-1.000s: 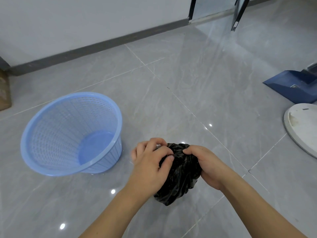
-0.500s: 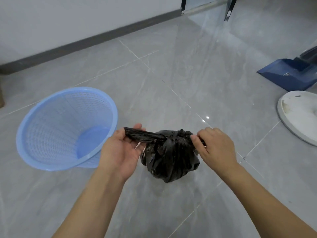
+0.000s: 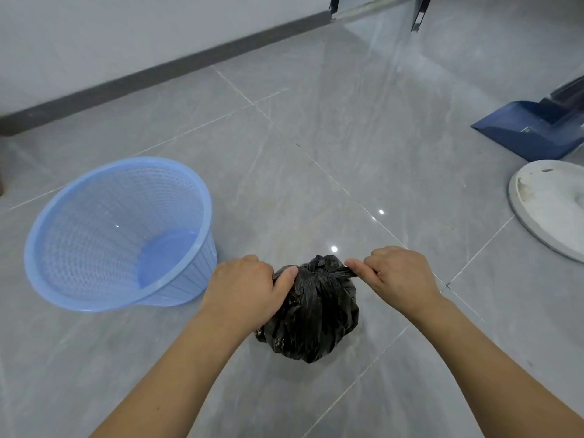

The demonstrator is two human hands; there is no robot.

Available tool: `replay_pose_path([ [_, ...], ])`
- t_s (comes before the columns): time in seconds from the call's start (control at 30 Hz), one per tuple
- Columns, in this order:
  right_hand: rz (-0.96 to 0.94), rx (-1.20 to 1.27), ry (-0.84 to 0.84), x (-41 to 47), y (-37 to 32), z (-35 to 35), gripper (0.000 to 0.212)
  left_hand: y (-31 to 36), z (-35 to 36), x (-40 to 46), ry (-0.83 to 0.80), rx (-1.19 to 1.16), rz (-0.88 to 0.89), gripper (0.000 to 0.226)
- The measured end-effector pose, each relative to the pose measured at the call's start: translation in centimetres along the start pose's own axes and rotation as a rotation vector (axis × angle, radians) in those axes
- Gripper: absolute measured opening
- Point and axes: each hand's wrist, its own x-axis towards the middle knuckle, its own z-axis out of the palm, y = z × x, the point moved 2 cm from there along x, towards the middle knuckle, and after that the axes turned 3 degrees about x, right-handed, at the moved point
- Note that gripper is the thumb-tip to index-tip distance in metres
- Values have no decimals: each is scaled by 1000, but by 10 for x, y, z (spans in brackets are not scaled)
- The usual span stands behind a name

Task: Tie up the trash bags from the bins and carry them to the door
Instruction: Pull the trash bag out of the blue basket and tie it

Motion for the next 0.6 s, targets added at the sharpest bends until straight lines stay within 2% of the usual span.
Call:
replay_pose_path([
  [0.1,121,38,-181,2,-2,1,71,-2,3,1,-68,4,-71,70],
  [0.17,328,192,-335,5,-7,6,66,-3,6,3,-119,51,-100,69],
  [0.2,487,376,-427,4,-9,9,63,-4,10,4,-129,100,-103,66],
  [0.27,797,929,-669,-1,-12,13,59,-6,20,2,-107,194,-124,53],
  [0.33,959,1392,-816,-4,-15,13,50,-6,33,-1,-62,230,-130,33],
  [0.43,1043,1826,-781,-3,-25,10,27,1,52,-5,-77,182,-76,25],
  [0.53,1067,2128,-666,-1,-44,13,26,13,62,-4,-110,43,20,30],
  [0.6,1055,2211,-565,2,-51,15,26,18,64,-5,-100,-53,83,29],
])
